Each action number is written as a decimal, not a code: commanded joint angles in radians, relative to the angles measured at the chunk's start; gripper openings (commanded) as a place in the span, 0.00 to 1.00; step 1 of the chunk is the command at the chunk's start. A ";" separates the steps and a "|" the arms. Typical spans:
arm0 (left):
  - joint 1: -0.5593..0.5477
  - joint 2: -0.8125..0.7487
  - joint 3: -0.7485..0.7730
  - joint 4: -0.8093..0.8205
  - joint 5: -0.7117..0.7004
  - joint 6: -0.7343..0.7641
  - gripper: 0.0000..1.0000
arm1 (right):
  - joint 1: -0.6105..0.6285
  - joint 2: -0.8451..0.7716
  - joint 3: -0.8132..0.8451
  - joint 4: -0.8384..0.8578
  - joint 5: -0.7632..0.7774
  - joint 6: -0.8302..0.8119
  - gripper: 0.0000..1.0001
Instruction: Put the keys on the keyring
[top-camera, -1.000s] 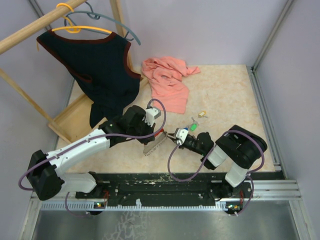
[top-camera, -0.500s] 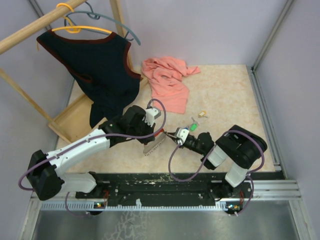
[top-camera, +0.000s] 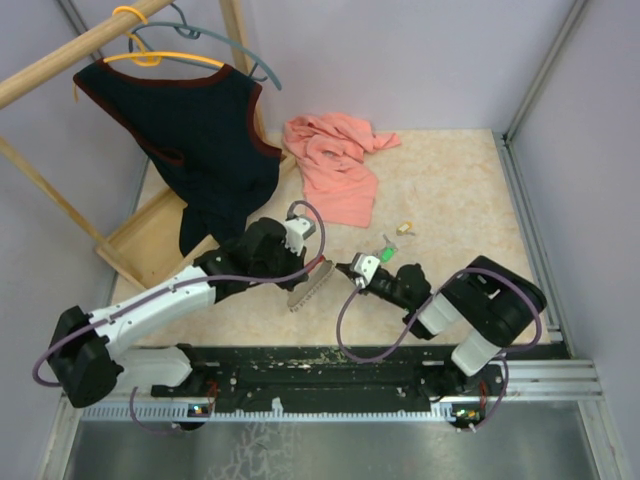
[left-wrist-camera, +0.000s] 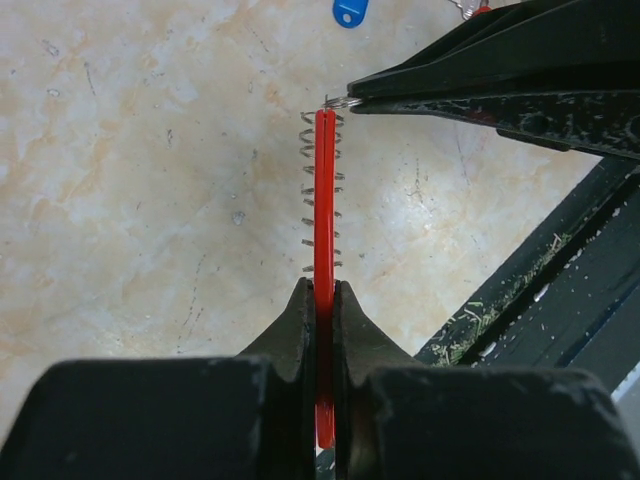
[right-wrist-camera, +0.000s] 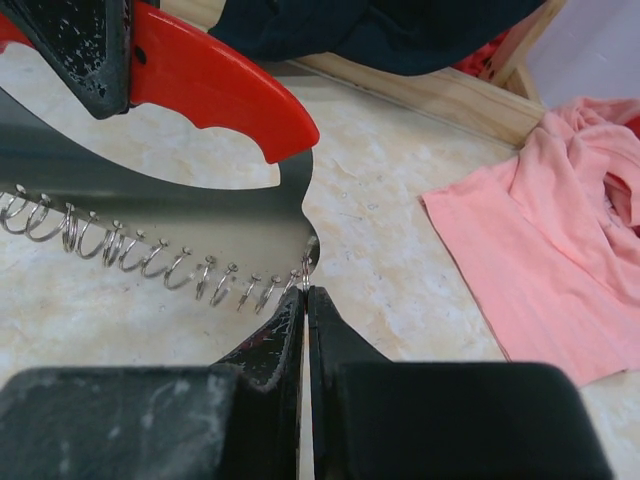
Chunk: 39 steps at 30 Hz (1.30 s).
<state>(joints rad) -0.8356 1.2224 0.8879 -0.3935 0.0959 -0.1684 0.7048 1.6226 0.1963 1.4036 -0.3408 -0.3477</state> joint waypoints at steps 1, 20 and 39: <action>0.001 -0.038 -0.083 0.135 -0.043 -0.058 0.03 | 0.007 -0.075 0.018 -0.052 -0.025 -0.007 0.00; 0.366 -0.070 -0.570 0.850 0.368 -0.354 0.42 | 0.002 -0.167 0.158 -0.373 -0.105 -0.023 0.00; 0.451 -0.028 -0.613 1.218 0.585 -0.303 0.67 | -0.060 -0.173 0.240 -0.414 -0.277 0.044 0.00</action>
<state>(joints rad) -0.3878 1.1637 0.2932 0.6147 0.5552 -0.5213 0.6617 1.4742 0.3763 0.9554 -0.5495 -0.3359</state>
